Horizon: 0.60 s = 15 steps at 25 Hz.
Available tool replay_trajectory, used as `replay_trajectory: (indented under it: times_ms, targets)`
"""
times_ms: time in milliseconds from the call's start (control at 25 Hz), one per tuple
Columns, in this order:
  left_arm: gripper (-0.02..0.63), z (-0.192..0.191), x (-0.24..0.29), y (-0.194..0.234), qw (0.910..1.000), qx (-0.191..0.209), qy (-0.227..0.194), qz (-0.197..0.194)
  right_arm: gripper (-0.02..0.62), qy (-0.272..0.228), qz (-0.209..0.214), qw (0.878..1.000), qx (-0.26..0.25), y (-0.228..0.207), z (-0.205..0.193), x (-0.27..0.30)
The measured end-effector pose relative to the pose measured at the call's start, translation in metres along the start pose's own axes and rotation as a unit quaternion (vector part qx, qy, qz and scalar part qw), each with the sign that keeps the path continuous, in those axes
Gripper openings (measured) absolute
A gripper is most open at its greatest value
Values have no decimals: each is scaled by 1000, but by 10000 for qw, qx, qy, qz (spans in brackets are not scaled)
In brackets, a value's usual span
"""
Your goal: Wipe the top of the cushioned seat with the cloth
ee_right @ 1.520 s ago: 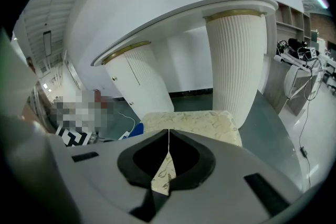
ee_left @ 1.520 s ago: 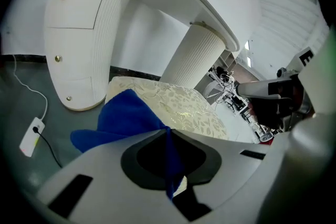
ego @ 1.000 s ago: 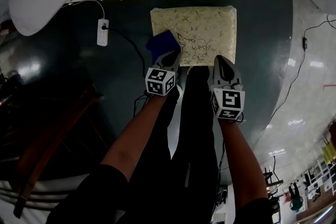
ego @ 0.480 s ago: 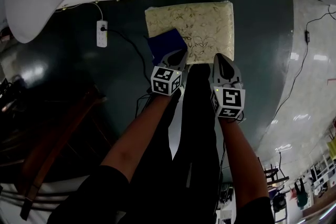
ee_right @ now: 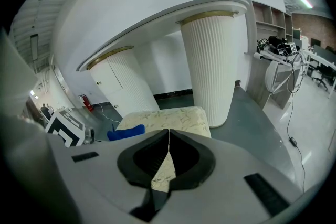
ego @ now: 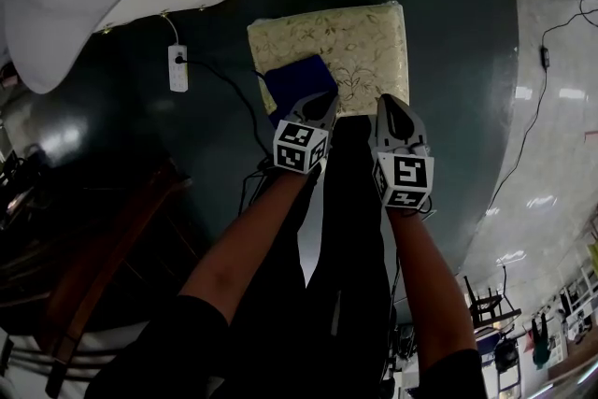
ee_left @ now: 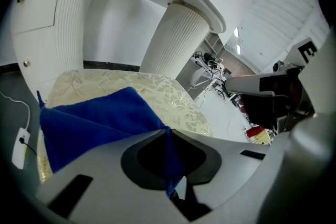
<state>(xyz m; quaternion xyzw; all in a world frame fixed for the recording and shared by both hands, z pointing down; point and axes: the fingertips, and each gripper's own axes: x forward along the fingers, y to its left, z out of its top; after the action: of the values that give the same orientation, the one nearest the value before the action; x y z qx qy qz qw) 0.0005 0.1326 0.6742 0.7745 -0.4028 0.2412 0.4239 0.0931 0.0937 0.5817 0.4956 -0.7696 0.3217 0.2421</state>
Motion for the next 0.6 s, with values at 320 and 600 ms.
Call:
replay_trajectory:
  times_ms: [320, 600]
  targets:
    - [35, 1, 9, -12, 10000, 43, 69, -27, 37, 20, 29, 10000, 49, -8, -2, 1]
    - [35, 6, 23, -29, 9999, 35, 92, -109, 37, 53, 36, 9999, 134, -18, -5, 0]
